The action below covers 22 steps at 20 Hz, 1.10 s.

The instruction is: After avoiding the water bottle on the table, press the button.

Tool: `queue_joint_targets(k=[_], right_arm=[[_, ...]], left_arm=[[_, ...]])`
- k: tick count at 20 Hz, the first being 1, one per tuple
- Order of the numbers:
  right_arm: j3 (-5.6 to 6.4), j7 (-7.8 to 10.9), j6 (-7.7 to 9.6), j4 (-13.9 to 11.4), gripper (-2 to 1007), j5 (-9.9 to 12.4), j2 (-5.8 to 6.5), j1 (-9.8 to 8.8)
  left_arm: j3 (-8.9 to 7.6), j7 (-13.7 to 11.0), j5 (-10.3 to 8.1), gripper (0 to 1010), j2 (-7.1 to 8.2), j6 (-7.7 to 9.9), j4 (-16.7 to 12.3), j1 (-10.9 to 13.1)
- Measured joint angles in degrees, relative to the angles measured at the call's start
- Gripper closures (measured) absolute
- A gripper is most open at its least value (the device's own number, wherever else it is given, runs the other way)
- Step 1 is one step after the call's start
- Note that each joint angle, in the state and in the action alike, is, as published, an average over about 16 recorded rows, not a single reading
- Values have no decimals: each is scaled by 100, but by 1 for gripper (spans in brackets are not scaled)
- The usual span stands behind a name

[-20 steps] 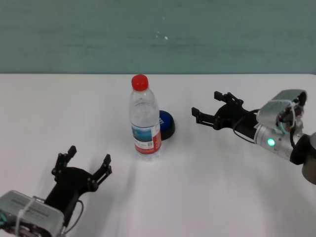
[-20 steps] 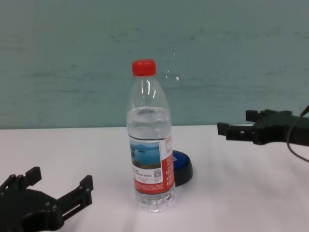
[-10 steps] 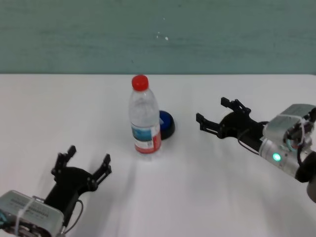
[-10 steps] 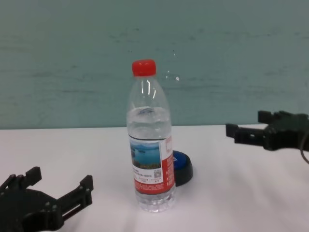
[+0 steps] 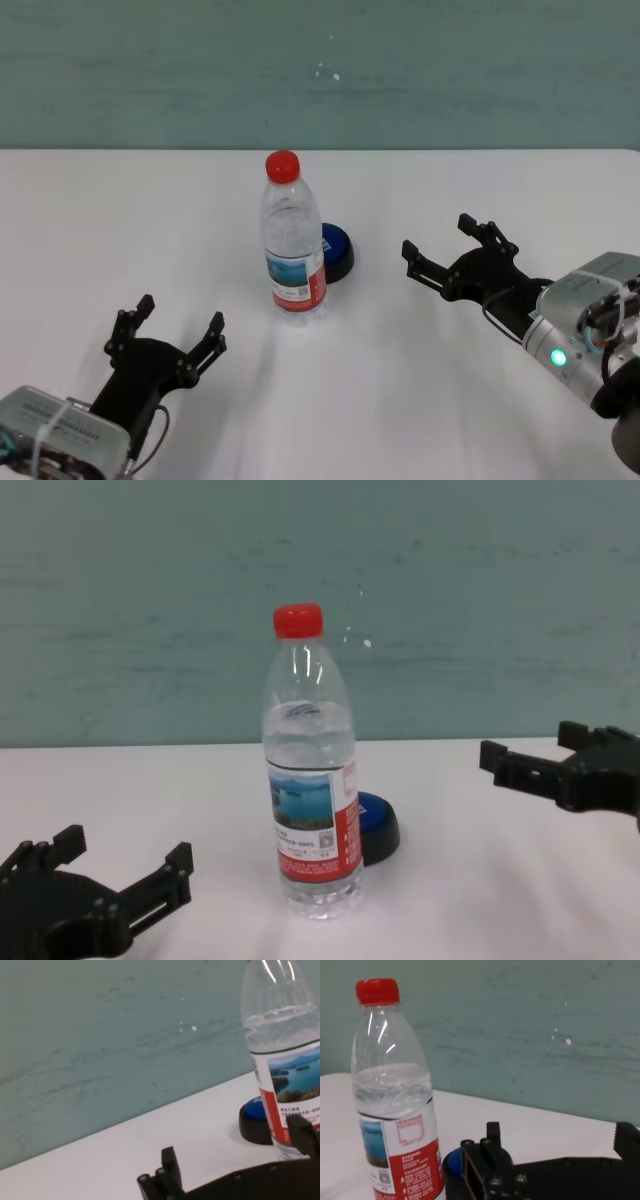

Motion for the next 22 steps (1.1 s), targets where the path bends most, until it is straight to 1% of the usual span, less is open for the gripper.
queue_joint_targets(k=[3,6,12,17,22], right_arm=[[31,-18,-107,-21,1,-72,-84,-135],[37,4,-209,14,1,-146,-164,-221],[-3,90,-361,171,1,-326,-299,-281],[-17,99,-386,292,1,-441,-390,-280],[-17,69,-359,331,1,-513,-444,-278]], left_arm=[[0,0,0,10,0,0,0,0],[0,0,0,10,0,0,0,0],[0,0,0,10,0,0,0,0],[0,0,0,10,0,0,0,0],[0,0,0,10,0,0,0,0]])
